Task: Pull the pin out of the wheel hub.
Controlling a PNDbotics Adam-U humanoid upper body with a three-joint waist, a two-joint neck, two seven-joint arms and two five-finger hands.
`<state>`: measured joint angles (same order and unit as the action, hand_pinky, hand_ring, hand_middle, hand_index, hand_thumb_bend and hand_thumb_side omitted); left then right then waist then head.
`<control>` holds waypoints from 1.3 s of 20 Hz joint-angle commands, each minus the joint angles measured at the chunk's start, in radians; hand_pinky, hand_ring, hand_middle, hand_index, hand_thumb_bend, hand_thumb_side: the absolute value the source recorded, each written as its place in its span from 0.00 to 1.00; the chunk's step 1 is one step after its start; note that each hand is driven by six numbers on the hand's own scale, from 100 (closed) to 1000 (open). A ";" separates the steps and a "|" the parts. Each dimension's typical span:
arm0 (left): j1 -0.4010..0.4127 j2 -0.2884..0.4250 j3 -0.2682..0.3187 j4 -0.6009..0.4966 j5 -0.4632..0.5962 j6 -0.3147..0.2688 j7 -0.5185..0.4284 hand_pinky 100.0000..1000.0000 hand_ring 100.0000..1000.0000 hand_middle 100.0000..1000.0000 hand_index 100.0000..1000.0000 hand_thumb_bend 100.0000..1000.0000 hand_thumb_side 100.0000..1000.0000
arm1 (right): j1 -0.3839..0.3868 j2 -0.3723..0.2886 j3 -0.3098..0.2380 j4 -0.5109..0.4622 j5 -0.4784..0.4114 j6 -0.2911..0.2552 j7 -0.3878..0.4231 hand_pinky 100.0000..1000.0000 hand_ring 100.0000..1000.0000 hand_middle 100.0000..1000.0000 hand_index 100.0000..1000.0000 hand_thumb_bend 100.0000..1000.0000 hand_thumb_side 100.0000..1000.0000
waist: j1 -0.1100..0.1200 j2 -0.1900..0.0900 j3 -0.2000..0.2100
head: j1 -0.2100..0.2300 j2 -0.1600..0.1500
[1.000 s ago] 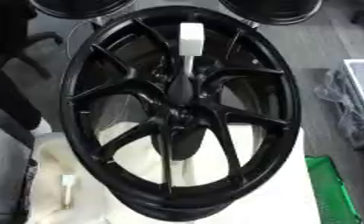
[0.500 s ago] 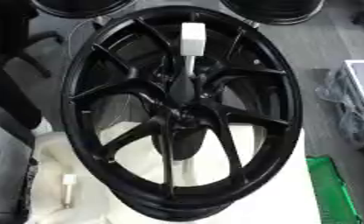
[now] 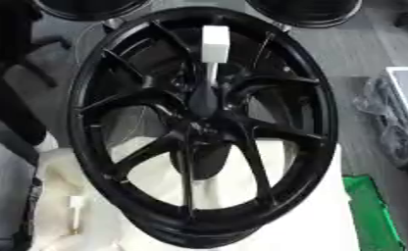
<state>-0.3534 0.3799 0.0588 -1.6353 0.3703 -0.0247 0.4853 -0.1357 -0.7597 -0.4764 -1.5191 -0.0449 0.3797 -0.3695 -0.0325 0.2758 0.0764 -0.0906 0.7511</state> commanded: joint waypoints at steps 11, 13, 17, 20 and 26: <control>-0.021 0.017 -0.009 -0.022 0.002 0.003 -0.011 0.65 0.69 0.71 0.72 0.32 0.67 | -0.128 -0.021 0.166 -0.169 -0.316 -0.199 -0.115 0.79 0.76 0.75 0.79 0.30 0.18 | 0.002 -0.025 0.033 | -0.035 -0.010; -0.024 0.012 -0.011 -0.023 0.002 0.001 -0.013 0.65 0.69 0.71 0.72 0.32 0.67 | -0.174 0.013 0.200 -0.214 -0.342 -0.227 -0.088 0.79 0.76 0.75 0.79 0.29 0.18 | 0.004 -0.026 0.040 | -0.039 -0.011; -0.028 0.007 -0.010 -0.027 0.002 -0.004 -0.010 0.65 0.69 0.71 0.72 0.32 0.67 | -0.289 0.075 0.257 -0.231 -0.355 -0.220 -0.043 0.80 0.76 0.75 0.79 0.27 0.21 | 0.010 -0.021 0.043 | -0.037 -0.020; -0.032 0.003 -0.010 -0.030 0.002 -0.008 -0.010 0.65 0.69 0.71 0.72 0.32 0.66 | -0.368 0.124 0.281 -0.196 -0.341 -0.200 -0.023 0.79 0.75 0.74 0.78 0.27 0.20 | 0.014 -0.016 0.045 | -0.034 -0.026; -0.041 -0.010 -0.014 -0.032 0.007 -0.008 -0.007 0.65 0.69 0.71 0.73 0.32 0.66 | -0.415 0.200 0.301 -0.162 -0.317 -0.177 -0.001 0.79 0.75 0.74 0.79 0.23 0.22 | 0.028 -0.007 0.056 | -0.039 -0.032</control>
<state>-0.3800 0.3584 0.0454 -1.6472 0.3753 -0.0300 0.4772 -0.5344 -0.5506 -0.1734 -1.6795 -0.3731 0.1978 -0.3740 -0.0056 0.2831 0.1315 -0.1259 0.7331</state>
